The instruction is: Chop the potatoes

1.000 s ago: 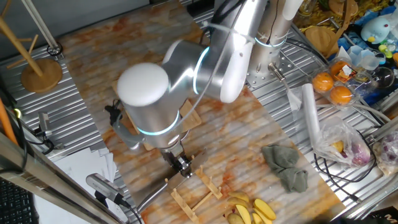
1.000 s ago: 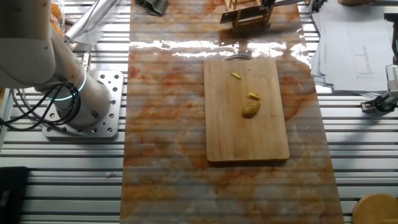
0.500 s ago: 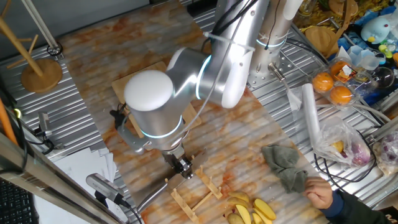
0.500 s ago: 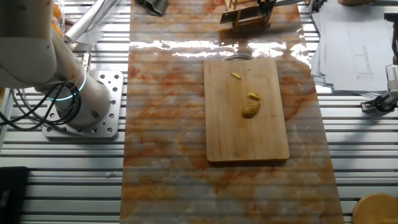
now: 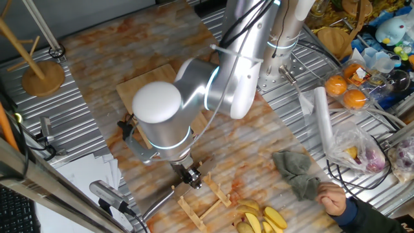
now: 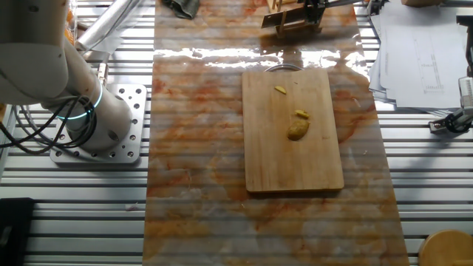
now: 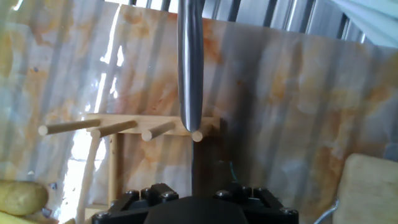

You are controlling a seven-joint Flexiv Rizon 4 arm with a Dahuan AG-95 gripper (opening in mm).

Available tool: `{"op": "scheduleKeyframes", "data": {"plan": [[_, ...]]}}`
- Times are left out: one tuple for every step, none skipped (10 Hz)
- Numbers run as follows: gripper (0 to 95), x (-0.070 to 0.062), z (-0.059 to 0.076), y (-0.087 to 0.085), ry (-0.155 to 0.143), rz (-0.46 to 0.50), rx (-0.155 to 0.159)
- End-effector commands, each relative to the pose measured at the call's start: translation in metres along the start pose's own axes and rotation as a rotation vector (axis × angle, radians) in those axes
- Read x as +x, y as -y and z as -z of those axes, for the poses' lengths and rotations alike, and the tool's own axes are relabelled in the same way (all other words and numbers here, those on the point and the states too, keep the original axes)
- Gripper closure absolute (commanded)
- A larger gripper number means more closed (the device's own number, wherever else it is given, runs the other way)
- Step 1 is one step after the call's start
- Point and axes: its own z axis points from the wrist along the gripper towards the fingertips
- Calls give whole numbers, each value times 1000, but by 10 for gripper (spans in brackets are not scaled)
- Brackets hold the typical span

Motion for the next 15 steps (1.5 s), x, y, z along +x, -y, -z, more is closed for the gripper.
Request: {"op": "scheduleKeyframes", "data": {"plan": [[380,-1,-7,-2,5,-7,3],[380,-1,-13,-3,6,-4,2],[380,-1,-17,-4,8,-1,4],[570,-1,-19,-4,9,-2,4],[570,-1,-20,-5,10,-2,4],[570,-1,-20,-5,9,-3,5],[570,-2,-20,-5,8,-4,5],[570,-2,-20,-5,8,-3,6],[570,-2,-22,-5,8,-2,8],[570,-3,-24,-5,8,-1,10],[570,-3,-24,-5,8,-2,11],[570,-3,-25,-5,7,-1,13],[570,-3,-25,-5,6,-1,16],[570,-3,-26,-5,6,-2,18],[570,-3,-26,-5,6,-1,21]]}}
